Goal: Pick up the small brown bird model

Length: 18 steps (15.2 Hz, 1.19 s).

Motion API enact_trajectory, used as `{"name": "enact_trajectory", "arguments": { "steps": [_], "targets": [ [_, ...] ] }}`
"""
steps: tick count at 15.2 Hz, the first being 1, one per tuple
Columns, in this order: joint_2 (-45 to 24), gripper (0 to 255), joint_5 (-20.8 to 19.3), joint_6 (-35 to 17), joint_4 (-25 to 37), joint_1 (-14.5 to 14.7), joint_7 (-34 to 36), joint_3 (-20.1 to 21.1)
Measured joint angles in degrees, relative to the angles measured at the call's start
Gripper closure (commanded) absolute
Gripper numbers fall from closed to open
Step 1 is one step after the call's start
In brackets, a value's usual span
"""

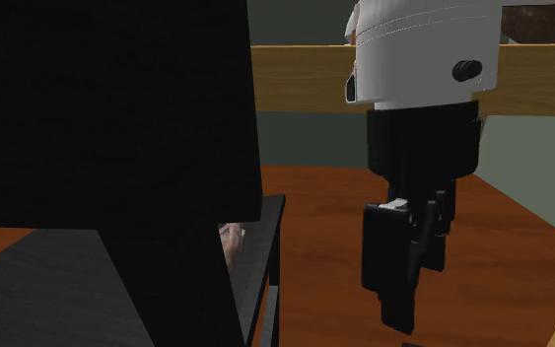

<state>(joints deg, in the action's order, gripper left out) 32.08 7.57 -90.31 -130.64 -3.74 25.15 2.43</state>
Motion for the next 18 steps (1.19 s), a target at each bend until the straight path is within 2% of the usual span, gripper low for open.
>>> {"name": "enact_trajectory", "arguments": {
  "steps": [5, 10, 11, 14, 15, 16, 17, 18],
  "targets": [
    [-11.2, 0, -0.9, -4.5, 8.1, -2.2, 10.8, 3.0],
    [-22.0, 0, -3.6, -6.0, 18.3, -4.1, 21.3, 4.5],
    [-22.5, 0, -6.0, -6.3, 19.8, -4.4, 23.5, 4.6],
    [-23.9, 0, -21.4, -6.5, 26.0, -4.2, 30.1, 4.8],
    [-26.2, 0, -23.1, -7.0, 27.4, -4.3, 31.7, 4.1],
    [-30.7, 0, -19.6, -7.6, 28.6, -4.2, 33.9, 3.7],
    [-33.8, 0, -14.1, -6.6, 31.2, -4.2, 35.0, 3.6],
    [-35.2, 0, -11.3, -6.6, 32.1, -4.3, 35.3, 3.5]
  ]
}}
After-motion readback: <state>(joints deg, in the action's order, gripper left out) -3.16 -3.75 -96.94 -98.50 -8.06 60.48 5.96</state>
